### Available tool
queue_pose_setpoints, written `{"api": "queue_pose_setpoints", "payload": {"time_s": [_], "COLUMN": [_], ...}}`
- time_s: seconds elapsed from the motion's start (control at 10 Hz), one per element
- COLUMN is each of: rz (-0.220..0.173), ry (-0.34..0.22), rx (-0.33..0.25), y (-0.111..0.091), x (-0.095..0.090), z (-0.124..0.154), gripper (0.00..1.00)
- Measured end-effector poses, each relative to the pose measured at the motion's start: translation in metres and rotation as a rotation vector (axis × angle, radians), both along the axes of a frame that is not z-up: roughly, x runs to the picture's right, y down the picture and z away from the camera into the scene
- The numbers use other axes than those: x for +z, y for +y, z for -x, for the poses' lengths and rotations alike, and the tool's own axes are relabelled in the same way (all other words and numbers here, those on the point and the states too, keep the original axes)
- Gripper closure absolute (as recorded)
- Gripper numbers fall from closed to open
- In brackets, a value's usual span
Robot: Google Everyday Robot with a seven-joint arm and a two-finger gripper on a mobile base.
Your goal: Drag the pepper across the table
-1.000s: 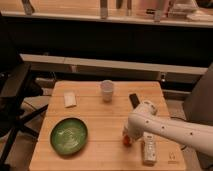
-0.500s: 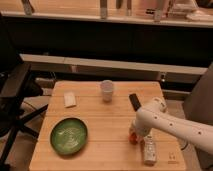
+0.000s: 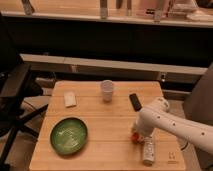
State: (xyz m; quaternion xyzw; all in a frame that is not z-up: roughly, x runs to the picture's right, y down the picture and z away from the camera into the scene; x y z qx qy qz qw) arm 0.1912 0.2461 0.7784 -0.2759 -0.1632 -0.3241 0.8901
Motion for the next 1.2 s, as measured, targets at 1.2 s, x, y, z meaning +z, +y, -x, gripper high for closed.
{"api": "queue_pose_setpoints", "payload": {"time_s": [1.2], "rz": [0.001], "ry": [0.006], "rx": [-0.032], "y": [-0.017], "x": [0.007], "z": [-0.016], "gripper": [1.0]}}
